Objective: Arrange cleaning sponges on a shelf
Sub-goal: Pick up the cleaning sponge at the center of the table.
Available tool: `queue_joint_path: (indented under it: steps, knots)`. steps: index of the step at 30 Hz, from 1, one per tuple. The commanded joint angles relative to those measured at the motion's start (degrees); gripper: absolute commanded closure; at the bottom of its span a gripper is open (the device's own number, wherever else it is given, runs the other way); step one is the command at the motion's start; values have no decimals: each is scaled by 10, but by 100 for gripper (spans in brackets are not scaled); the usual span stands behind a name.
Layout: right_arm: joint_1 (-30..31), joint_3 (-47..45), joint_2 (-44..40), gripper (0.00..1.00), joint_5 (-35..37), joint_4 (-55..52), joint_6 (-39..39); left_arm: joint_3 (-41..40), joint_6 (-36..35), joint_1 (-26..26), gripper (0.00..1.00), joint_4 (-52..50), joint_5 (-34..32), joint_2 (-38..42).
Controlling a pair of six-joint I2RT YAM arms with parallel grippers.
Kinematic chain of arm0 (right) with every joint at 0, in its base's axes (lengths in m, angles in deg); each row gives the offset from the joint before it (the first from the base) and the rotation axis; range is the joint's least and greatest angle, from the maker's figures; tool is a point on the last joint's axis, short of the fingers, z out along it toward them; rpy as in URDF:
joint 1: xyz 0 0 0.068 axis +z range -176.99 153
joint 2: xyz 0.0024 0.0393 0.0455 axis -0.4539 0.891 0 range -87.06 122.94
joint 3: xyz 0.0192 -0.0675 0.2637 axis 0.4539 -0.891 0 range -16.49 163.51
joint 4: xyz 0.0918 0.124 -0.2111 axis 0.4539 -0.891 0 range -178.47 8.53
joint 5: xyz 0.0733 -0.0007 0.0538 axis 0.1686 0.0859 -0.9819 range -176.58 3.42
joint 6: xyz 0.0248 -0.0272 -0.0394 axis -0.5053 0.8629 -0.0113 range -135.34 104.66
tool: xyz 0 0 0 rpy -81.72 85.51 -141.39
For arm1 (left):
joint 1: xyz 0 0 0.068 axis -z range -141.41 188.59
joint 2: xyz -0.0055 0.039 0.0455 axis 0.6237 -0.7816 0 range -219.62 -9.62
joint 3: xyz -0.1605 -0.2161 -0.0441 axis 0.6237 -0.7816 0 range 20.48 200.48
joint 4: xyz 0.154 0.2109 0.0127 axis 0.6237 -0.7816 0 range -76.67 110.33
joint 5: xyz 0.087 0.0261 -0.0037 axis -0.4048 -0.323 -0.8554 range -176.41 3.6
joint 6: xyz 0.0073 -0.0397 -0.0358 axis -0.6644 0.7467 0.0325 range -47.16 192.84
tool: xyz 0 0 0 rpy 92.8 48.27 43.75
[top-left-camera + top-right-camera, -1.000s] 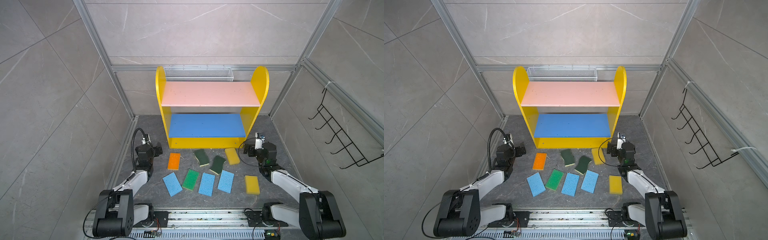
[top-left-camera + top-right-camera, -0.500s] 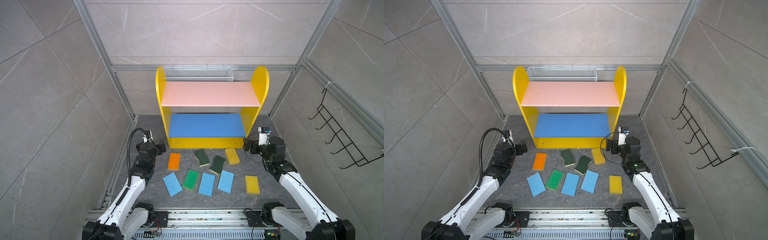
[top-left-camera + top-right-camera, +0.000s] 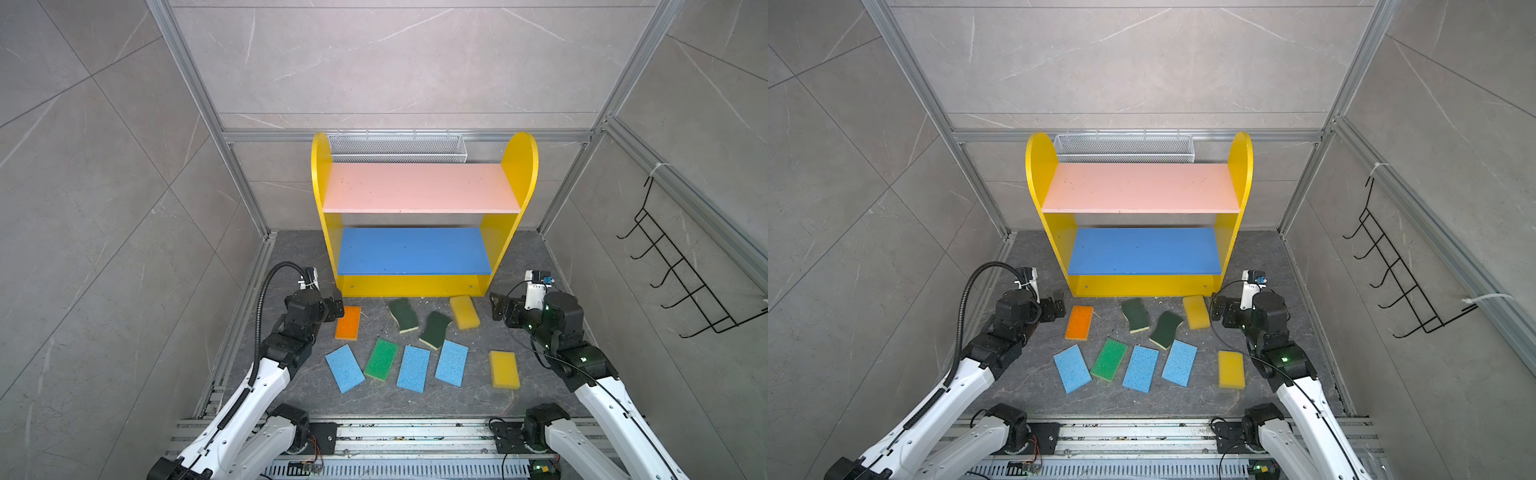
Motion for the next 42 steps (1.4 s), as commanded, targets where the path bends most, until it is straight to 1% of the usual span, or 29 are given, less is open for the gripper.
queue_joint_path:
  steps: [1, 5, 9, 11, 15, 17, 19, 22, 26, 29, 34, 42]
  knots:
    - [23, 6, -1, 1, 12, -68, -53, 35, 46, 16, 1, -62, -11, 12]
    - [65, -9, 0, 3, 43, -83, -97, 51, 89, 24, 3, -121, -7, 6]
    - [116, -11, 18, 3, 103, -94, -152, 50, 96, 35, 3, -145, -12, -2]
    - [152, -6, 38, 3, 138, -95, -175, 52, 97, 40, 3, -155, -19, -4]
    - [253, 25, 117, 3, 214, -97, -226, 54, 91, 42, 4, -172, -18, -4]
    - [312, 50, 170, 3, 257, -98, -254, 60, 86, 41, 3, -184, -20, -6]
    - [352, 73, 217, 2, 282, -96, -277, 66, 85, 42, 4, -194, -25, -7]
    - [386, 105, 282, 1, 288, -90, -297, 70, 85, 42, 4, -199, -18, -8]
    - [401, 131, 348, 1, 277, -83, -328, 74, 94, 42, 3, -206, 1, -15]
    - [405, 141, 380, 1, 271, -84, -355, 75, 100, 42, 3, -210, 5, -22]
    - [405, 156, 431, 0, 274, -100, -414, 86, 104, 41, 2, -215, 36, -33]
    - [405, 180, 479, 0, 264, -84, -417, 92, 96, 41, 2, -220, 37, -51]
